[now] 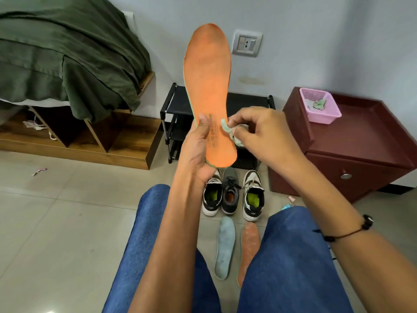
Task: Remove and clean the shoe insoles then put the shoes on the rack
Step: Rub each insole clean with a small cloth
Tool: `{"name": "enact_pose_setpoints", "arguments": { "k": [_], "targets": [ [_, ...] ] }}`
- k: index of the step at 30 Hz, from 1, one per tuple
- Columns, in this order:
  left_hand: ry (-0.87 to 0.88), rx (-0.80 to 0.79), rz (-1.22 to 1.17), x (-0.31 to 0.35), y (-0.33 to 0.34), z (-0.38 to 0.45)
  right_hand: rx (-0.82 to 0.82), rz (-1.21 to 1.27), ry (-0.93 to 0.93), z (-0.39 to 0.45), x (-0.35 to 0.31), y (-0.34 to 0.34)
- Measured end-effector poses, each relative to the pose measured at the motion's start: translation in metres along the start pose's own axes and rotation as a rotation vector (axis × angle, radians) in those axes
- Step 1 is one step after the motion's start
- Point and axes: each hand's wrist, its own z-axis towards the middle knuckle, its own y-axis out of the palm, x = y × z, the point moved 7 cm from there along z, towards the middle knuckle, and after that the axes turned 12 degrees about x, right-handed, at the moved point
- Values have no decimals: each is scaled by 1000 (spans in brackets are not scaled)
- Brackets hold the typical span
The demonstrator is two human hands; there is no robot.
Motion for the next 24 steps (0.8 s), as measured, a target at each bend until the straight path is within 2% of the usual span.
{"name": "enact_pose_setpoints", "arguments": {
  "k": [4, 9, 11, 13, 15, 17, 21, 22, 24],
  "targets": [
    [-34, -3, -71, -4, 2, -1, -31, -141, -120, -16, -9, 23],
    [-60, -32, -124, -9, 3, -2, 7, -23, -15, -39, -15, 21],
    [-61, -45, -143, -9, 4, -1, -94, 84, 147, -40, -5, 24],
    [-50, -42, -112, -7, 5, -1, -173, 363, 391, -38, 5, 23],
    [-13, -49, -52, -3, 8, -3, -91, 485, 462, -26, 13, 6],
    [44, -32, -44, 1, 8, -3, -5, 350, 300, -11, 10, -11],
    [-3, -46, -66, -5, 14, -2, -15, -110, -64, -13, -8, -1],
    [-9, -57, -85, -6, 16, -3, -20, -188, -111, -20, -12, 7],
    [-22, -57, -111, -9, 15, -2, -23, -216, -78, -32, -16, 17]
  ]
}}
